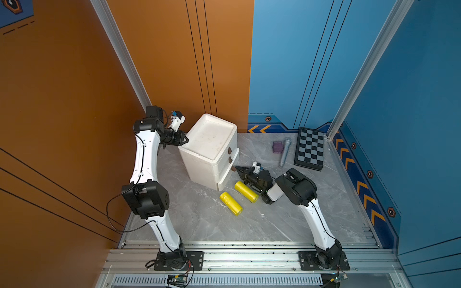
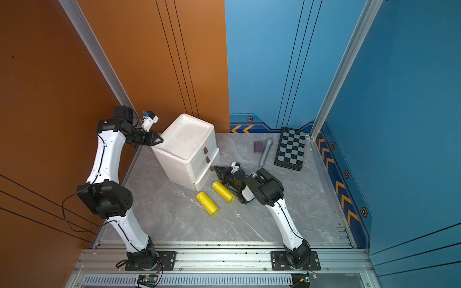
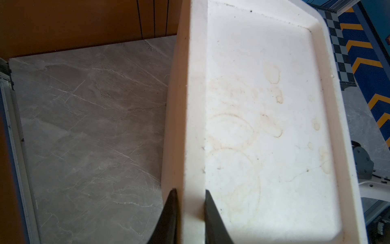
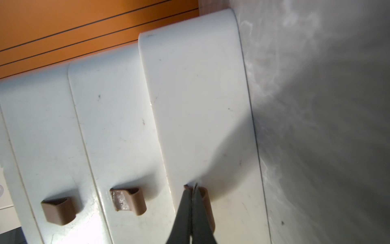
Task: Sort the rolls of trash bags by color and place them into the drawer
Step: Open the drawer in the storage box.
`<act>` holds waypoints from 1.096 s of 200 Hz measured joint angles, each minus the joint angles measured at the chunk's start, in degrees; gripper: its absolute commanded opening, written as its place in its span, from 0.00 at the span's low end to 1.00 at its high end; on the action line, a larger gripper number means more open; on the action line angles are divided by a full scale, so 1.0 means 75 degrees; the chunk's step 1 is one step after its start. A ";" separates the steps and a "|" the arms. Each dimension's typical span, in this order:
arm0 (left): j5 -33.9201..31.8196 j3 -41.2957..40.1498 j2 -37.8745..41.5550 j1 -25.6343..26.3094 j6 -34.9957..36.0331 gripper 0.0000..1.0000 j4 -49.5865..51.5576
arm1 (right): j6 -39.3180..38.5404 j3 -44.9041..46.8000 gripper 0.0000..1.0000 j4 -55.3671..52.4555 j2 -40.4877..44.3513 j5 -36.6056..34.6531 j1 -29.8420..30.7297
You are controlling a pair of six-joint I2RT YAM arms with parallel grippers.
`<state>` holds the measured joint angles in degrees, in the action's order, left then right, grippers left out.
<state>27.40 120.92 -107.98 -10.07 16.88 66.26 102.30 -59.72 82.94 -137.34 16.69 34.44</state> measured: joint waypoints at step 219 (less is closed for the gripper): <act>0.0096 0.0000 0.0000 -0.0102 0.0003 0.00 0.0035 | -0.1772 0.3005 0.65 -0.2285 0.2914 0.1271 -0.1545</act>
<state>28.12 120.92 -107.98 -10.83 16.91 66.52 89.01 -37.19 65.80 -115.48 26.22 22.85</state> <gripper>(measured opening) 0.186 0.598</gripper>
